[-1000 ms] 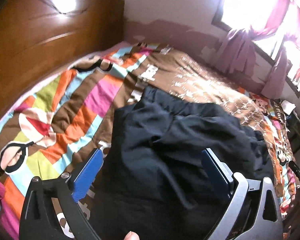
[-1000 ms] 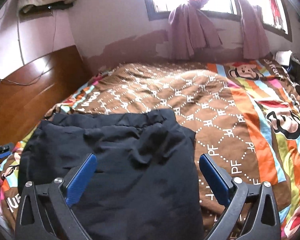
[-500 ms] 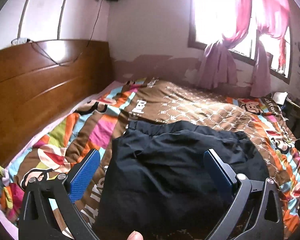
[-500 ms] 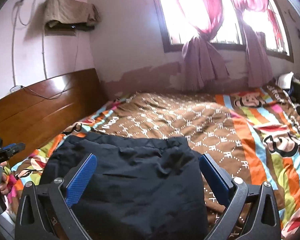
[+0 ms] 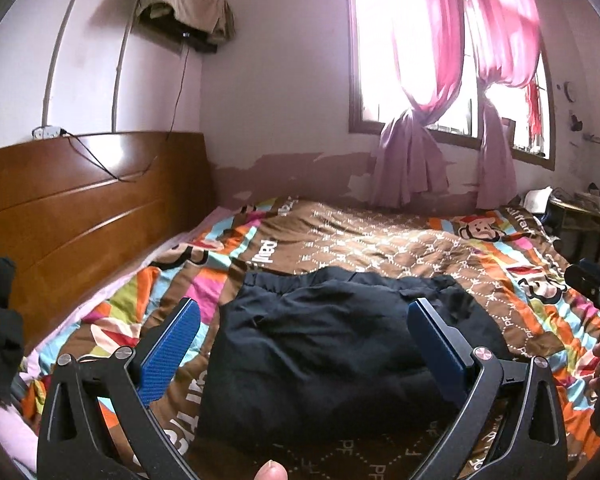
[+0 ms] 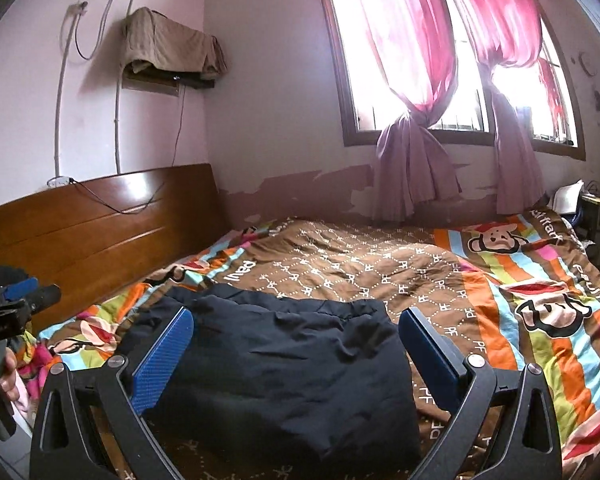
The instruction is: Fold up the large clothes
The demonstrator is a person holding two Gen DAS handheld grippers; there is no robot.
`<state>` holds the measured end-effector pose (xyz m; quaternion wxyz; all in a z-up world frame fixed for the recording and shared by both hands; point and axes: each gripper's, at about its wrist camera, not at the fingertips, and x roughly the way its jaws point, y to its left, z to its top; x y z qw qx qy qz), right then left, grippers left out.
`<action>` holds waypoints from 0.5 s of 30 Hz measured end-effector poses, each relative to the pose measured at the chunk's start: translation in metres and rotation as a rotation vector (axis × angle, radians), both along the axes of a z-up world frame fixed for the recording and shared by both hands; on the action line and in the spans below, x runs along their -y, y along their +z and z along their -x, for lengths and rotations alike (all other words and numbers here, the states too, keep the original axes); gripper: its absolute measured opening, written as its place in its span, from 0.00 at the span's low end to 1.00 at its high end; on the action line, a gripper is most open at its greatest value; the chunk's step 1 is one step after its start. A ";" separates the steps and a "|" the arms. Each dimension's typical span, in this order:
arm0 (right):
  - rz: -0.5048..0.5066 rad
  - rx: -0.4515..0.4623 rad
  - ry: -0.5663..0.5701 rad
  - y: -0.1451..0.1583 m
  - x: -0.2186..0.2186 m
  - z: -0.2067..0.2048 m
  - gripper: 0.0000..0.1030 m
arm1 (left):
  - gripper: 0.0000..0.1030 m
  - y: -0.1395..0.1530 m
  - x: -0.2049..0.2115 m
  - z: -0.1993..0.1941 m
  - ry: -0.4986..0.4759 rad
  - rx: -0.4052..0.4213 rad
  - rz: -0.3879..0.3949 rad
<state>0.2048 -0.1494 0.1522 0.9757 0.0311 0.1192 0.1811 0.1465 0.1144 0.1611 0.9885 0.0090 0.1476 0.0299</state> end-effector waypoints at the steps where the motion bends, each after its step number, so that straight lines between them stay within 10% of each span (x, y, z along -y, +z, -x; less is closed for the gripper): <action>1: 0.001 0.007 0.006 0.002 0.000 0.005 1.00 | 0.98 0.001 0.001 0.004 -0.001 0.007 0.002; 15: -0.016 0.036 0.019 0.009 -0.006 0.057 1.00 | 0.98 0.003 0.013 0.057 -0.035 0.038 -0.013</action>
